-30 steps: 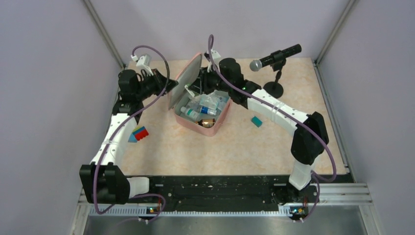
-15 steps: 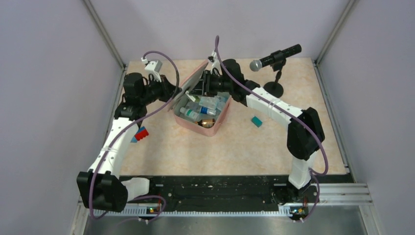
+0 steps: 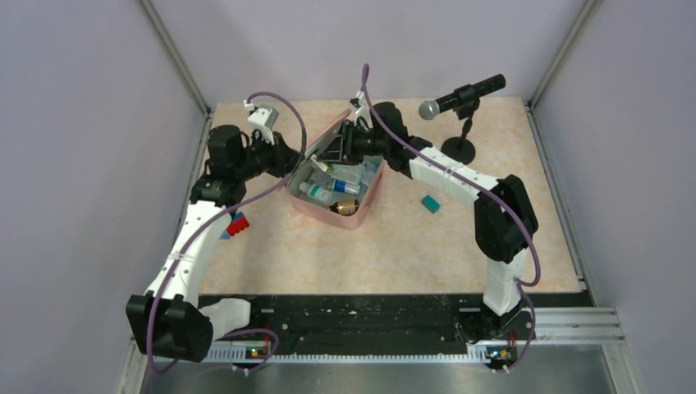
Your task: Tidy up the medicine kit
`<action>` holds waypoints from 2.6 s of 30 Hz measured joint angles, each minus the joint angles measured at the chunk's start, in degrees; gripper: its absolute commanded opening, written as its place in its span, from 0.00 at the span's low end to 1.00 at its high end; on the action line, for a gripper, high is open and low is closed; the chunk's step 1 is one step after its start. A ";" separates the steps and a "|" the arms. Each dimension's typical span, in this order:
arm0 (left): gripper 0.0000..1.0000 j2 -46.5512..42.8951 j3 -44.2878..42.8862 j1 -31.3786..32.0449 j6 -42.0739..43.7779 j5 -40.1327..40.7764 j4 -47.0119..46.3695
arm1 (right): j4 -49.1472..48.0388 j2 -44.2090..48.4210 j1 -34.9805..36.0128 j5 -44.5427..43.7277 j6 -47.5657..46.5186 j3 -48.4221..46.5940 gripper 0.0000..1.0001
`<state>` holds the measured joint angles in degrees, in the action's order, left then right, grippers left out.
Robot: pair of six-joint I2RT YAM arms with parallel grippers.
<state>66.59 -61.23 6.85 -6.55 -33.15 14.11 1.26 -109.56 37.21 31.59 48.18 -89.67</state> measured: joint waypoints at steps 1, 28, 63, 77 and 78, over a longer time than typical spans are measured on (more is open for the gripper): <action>0.00 0.00 0.00 0.00 0.04 0.02 -0.02 | -0.48 0.07 0.00 0.52 -1.66 0.02 0.26; 0.00 13.33 -10.19 -11.39 -15.13 -21.46 2.12 | -61.75 2.08 2.05 -12.46 -34.82 18.18 0.24; 0.00 22.08 -13.22 -21.66 -33.07 -33.48 -4.42 | -90.79 -29.42 11.08 -24.22 -54.86 -2.32 0.36; 0.00 22.10 -13.03 -21.33 -34.53 -34.75 -4.11 | -90.53 -29.81 11.80 -25.55 -55.91 2.38 0.49; 0.00 22.10 -12.94 -21.33 -34.69 -34.80 -4.26 | -90.42 -29.81 11.80 -25.55 -55.89 2.45 0.47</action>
<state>88.68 -74.17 -14.48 -41.23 -67.94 9.85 -89.17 -139.37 49.01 6.04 -7.70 -87.22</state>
